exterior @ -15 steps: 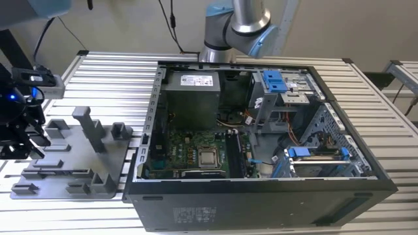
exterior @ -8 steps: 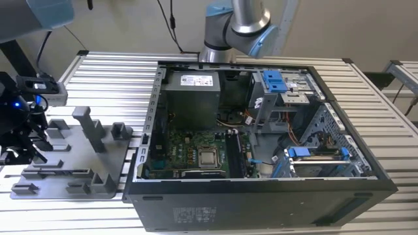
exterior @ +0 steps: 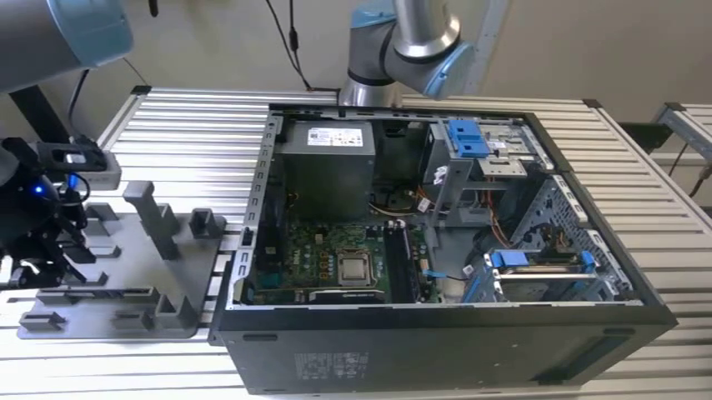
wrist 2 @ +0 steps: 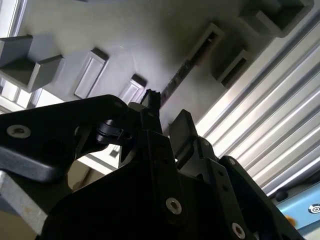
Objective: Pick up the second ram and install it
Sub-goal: 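Pick up the second ram and move it above second insertion slot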
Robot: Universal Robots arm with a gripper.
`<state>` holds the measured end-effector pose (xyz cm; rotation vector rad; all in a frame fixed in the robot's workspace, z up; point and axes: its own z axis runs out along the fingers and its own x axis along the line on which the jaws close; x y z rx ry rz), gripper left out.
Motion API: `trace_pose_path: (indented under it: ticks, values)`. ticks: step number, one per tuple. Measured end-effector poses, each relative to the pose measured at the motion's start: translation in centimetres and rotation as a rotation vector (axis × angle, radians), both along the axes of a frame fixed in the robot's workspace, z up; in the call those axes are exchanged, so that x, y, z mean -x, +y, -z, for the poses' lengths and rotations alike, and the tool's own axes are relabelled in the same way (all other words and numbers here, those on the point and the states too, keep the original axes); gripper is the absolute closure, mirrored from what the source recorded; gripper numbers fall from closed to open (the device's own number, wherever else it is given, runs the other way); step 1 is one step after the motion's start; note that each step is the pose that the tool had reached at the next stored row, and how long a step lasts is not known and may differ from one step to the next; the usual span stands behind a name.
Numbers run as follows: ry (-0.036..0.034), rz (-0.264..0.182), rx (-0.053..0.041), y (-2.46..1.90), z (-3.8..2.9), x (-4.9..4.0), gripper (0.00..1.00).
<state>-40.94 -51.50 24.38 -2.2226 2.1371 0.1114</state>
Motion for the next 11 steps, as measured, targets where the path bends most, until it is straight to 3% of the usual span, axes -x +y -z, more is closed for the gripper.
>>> trace_pose_path:
  ticks: [11]
  values:
    - [0.0001,-0.001,0.0002,0.01,2.0,0.01,0.64]
